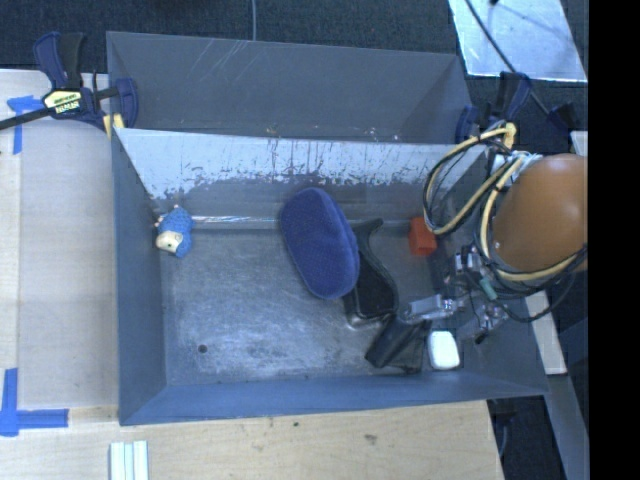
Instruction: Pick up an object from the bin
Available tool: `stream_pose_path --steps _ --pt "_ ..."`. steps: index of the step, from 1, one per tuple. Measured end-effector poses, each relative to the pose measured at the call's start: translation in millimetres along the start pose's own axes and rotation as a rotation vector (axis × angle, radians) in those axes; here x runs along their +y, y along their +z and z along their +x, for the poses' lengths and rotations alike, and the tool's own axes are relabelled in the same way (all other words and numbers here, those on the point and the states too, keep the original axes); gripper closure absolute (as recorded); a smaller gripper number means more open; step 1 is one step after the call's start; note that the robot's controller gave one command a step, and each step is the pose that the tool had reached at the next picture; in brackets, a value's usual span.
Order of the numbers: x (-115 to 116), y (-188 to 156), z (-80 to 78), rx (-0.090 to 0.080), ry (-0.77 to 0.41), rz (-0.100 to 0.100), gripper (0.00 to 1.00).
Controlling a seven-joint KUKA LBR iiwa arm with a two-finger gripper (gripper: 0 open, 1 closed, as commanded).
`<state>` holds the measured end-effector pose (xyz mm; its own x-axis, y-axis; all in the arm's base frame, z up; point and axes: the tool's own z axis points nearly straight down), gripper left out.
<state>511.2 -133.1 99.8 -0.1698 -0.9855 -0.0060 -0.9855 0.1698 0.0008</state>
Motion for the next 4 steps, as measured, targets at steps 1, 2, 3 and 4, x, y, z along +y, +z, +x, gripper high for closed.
stream_pose_path --steps 1,2,3,4 --pt "5.8 23.2 6.2 0.006 -0.008 0.009 0.00" --pt "23.6 25.1 -11.7 0.004 -0.143 0.018 0.00" --pt "28.0 29.4 -11.1 0.003 -0.143 0.006 1.00" --pt "26.4 -31.5 -11.8 0.005 -0.141 0.007 1.00"
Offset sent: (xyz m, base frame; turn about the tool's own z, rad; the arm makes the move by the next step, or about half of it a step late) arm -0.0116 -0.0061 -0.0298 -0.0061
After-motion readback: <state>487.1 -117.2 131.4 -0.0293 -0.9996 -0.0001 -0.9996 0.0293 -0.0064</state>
